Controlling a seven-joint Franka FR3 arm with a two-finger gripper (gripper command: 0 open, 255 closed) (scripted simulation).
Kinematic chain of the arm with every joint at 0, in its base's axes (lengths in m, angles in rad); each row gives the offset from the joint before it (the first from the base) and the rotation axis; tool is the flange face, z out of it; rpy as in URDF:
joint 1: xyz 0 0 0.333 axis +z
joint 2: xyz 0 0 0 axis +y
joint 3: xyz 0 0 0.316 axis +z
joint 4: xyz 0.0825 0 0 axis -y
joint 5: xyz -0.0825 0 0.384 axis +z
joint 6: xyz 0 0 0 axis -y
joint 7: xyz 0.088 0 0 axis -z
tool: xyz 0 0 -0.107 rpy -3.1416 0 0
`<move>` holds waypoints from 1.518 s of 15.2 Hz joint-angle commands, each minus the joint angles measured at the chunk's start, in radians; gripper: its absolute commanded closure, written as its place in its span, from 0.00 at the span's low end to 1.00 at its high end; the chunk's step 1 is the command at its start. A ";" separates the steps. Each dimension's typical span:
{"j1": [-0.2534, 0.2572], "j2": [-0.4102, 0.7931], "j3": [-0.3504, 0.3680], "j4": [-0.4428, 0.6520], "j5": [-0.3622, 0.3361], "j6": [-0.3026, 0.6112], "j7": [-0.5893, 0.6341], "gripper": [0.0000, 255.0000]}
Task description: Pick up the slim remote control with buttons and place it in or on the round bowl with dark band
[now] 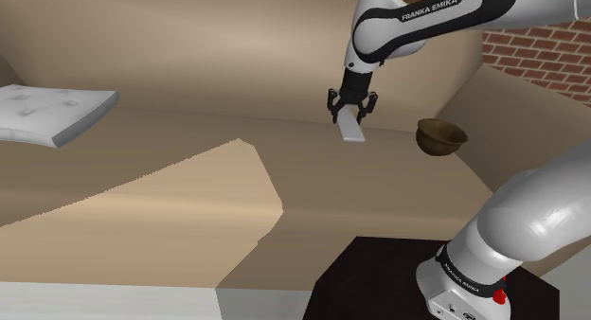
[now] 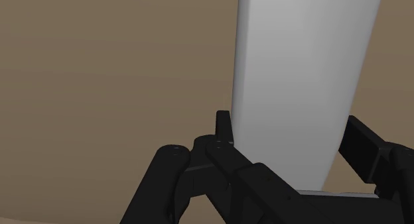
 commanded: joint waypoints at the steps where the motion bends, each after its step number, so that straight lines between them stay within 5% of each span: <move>1: 0.000 -0.009 -0.001 0.018 0.000 -0.028 -0.001 1.00; 7: 0.000 -0.028 -0.002 0.071 0.001 -0.099 -0.003 1.00; 23: -0.172 -0.163 -0.272 -0.040 -0.121 -0.109 -0.378 1.00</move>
